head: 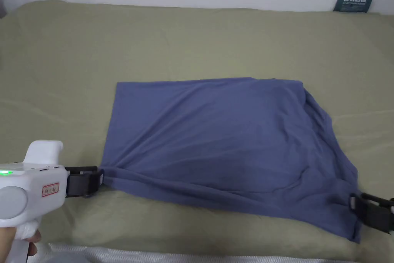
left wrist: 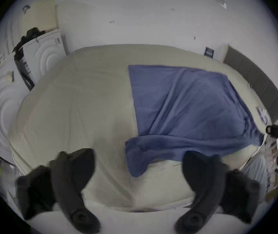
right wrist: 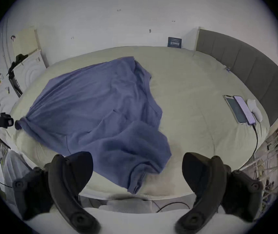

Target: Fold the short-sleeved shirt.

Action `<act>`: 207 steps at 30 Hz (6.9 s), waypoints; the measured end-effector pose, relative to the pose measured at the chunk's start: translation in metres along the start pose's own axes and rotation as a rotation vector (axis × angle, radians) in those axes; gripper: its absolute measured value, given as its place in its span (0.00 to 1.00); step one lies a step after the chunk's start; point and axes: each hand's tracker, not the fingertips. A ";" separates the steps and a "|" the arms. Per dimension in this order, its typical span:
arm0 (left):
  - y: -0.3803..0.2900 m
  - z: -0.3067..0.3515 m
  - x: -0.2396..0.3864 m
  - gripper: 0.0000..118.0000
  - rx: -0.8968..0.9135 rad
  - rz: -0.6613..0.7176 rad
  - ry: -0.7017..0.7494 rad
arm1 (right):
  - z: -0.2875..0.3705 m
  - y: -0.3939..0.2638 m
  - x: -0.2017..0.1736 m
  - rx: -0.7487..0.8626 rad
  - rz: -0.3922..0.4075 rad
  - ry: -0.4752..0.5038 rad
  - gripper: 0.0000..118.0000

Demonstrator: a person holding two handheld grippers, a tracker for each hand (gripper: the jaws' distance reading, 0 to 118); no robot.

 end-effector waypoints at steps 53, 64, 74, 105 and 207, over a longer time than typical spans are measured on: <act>0.011 -0.056 0.017 0.08 -0.134 0.011 -0.026 | -0.024 -0.015 -0.001 -0.153 0.067 0.090 0.06; 0.069 -0.054 -0.003 0.08 -0.056 0.095 -0.083 | -0.047 0.111 -0.027 -0.031 0.141 0.086 0.06; 0.127 -0.139 -0.025 0.08 -0.154 0.247 -0.148 | -0.169 0.172 -0.047 -0.158 0.208 0.014 0.06; 0.096 -0.111 0.005 0.02 -0.107 0.106 -0.004 | -0.122 0.123 -0.001 -0.108 0.046 -0.024 0.00; 0.157 -0.211 0.002 1.00 -0.148 0.045 0.145 | -0.156 0.134 -0.060 -0.055 0.251 -0.175 0.01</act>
